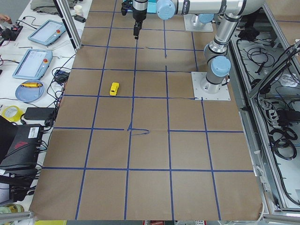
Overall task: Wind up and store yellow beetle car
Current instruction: 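Lower the left gripper onto the yellow beetle car and grasp it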
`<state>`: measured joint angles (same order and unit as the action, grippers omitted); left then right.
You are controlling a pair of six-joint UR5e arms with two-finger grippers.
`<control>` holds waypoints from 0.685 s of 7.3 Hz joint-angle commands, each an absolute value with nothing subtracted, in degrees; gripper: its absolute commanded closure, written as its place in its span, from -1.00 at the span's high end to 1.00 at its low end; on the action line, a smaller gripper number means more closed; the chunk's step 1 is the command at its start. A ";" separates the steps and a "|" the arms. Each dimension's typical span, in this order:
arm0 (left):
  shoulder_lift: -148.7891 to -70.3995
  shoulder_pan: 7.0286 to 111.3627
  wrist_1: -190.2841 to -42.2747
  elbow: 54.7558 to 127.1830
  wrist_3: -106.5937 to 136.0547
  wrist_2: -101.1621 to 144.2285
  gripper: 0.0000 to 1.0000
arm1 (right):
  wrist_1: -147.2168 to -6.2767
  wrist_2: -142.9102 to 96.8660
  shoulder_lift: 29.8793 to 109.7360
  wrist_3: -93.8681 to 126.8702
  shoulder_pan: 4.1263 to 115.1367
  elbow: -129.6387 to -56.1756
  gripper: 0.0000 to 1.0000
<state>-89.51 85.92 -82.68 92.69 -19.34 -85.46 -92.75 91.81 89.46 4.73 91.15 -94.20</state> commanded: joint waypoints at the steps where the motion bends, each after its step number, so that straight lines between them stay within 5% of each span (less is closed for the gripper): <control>1: -91.22 83.15 -81.48 92.90 -30.12 -85.25 1.00 | -92.81 91.93 89.38 4.75 91.14 -94.22 1.00; 5: -100.70 77.72 -77.08 93.08 -70.19 -85.26 1.00 | -92.81 91.93 89.38 4.83 91.14 -94.22 1.00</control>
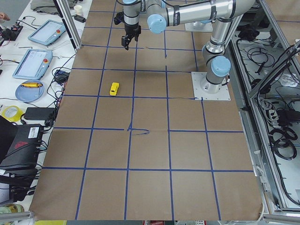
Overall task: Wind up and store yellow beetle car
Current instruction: 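Lower the left gripper onto the yellow beetle car and grasp it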
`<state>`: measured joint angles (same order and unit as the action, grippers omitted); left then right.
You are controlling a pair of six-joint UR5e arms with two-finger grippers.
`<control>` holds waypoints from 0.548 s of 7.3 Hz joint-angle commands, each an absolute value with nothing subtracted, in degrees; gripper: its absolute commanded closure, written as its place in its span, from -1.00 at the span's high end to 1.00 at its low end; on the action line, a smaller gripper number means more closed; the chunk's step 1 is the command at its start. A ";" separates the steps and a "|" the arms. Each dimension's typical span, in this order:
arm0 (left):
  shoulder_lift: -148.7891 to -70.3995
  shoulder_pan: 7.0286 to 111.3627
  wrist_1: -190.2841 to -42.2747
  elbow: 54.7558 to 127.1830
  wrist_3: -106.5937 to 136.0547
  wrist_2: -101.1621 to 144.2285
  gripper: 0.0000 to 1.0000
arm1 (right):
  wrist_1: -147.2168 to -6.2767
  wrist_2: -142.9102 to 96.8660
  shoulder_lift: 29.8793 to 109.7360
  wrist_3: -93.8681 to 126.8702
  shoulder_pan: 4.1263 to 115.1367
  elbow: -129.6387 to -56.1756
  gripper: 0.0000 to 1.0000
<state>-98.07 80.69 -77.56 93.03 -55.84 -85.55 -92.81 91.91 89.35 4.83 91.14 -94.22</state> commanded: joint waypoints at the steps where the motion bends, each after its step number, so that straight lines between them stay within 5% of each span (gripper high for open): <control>1: -103.16 76.13 -76.73 92.73 -81.54 -85.34 1.00 | -92.90 91.85 89.30 4.83 91.14 -94.13 1.00; 4: -112.81 75.94 -66.12 92.29 -102.32 -85.96 1.00 | -92.90 91.85 89.38 4.92 91.14 -94.22 1.00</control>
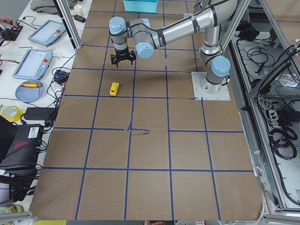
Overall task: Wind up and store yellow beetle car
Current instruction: 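Lower the left gripper onto the yellow beetle car and grasp it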
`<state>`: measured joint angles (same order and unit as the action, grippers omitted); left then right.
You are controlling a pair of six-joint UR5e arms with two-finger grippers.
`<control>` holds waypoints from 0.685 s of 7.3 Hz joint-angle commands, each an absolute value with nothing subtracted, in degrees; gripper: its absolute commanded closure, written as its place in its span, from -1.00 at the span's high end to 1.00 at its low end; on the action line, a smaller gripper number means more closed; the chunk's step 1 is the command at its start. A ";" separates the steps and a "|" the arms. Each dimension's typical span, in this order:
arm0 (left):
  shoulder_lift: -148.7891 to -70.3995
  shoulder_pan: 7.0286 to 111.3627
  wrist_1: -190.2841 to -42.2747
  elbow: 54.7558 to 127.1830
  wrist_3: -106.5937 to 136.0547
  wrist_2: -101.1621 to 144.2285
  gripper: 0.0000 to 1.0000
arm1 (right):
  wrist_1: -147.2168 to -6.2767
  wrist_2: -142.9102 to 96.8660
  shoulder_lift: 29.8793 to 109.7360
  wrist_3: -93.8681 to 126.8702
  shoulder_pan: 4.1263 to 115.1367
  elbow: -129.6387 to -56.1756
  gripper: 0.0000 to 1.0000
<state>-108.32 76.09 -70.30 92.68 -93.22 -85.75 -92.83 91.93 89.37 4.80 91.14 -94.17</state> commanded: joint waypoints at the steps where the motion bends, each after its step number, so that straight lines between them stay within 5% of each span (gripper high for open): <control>1: -115.90 75.94 -65.22 91.94 -108.05 -86.13 1.00 | -92.81 91.93 89.38 4.92 91.14 -94.22 1.00; 5: -122.94 75.59 -62.84 85.36 -117.96 -88.76 1.00 | -92.81 92.02 89.30 4.66 91.14 -94.22 1.00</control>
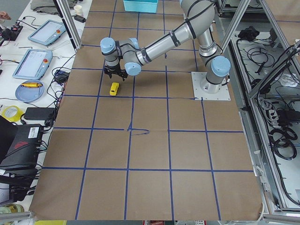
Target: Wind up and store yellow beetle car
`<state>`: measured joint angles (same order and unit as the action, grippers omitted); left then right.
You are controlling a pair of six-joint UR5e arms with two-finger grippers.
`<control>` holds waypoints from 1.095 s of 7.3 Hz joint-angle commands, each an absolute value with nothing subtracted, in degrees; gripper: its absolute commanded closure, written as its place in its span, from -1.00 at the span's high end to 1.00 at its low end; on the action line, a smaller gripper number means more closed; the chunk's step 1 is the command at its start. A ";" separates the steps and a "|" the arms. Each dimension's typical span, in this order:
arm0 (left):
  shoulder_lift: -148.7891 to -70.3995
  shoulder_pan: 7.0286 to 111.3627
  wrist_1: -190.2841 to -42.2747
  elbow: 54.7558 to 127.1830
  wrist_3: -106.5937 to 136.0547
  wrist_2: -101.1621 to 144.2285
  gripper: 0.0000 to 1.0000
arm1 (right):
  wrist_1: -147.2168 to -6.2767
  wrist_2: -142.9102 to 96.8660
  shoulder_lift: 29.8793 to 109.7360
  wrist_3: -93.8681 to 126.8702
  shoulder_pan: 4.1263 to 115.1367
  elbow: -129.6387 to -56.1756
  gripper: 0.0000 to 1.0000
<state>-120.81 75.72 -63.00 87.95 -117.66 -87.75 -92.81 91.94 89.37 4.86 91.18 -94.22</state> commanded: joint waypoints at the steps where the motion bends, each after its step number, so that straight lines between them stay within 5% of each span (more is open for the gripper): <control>1: -123.83 75.15 -62.84 84.12 -115.34 -88.94 1.00 | -92.81 92.02 89.30 4.66 91.14 -94.22 1.00; 6: -126.74 74.62 -59.77 84.90 -114.61 -88.86 1.00 | -92.81 91.85 89.30 4.66 91.14 -94.22 1.00; 8: -127.09 74.62 -59.50 84.90 -114.61 -88.86 0.76 | -92.81 91.93 89.30 4.66 91.14 -94.22 1.00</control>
